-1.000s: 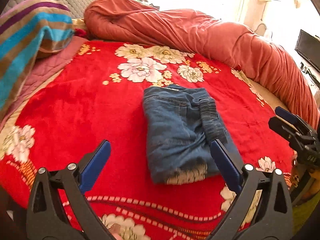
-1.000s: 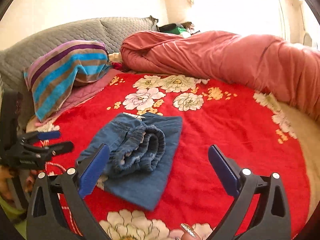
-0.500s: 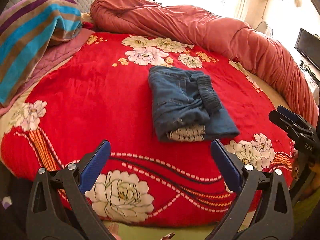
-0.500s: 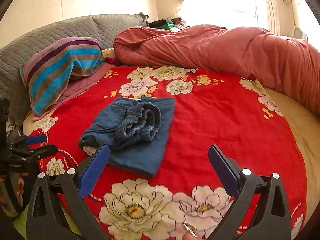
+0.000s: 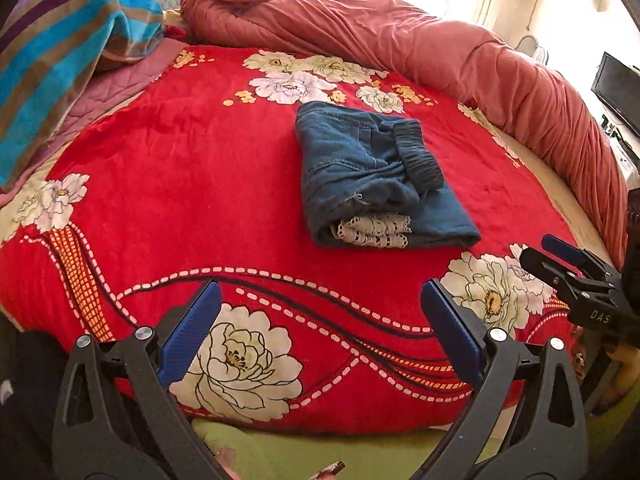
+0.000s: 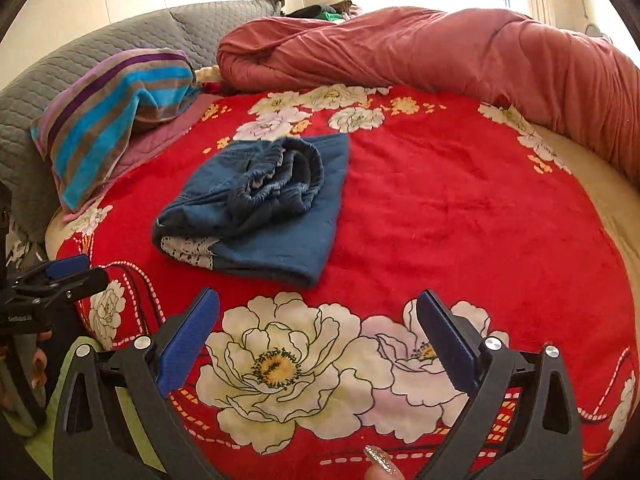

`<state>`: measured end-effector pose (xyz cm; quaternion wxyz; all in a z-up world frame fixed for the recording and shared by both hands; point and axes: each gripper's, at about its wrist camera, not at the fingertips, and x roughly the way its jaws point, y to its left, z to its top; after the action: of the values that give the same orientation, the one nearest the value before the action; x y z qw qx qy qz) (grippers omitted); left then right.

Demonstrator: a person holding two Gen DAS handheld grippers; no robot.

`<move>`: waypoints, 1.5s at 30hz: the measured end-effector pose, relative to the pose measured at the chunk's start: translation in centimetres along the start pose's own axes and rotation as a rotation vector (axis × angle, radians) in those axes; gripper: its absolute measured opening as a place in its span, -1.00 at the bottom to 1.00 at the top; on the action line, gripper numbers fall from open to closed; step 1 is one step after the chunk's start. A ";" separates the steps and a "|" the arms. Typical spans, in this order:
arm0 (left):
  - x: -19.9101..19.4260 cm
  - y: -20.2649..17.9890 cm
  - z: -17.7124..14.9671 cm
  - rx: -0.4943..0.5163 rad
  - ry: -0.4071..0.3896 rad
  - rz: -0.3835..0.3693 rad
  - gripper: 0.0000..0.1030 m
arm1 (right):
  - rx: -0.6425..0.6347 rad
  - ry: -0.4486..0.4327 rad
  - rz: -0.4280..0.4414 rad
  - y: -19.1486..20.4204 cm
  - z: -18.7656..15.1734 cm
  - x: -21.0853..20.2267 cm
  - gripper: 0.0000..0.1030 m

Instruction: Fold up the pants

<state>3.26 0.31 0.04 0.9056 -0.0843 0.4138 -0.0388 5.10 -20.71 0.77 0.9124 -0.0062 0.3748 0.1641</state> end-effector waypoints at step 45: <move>-0.7 0.3 0.0 -0.019 -0.019 0.036 0.81 | -0.024 -0.009 -0.018 0.2 0.6 -0.2 0.91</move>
<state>2.84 0.67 0.53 0.9092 -0.0857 0.4071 -0.0180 5.28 -20.48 1.38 0.9154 -0.0197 0.3687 0.1606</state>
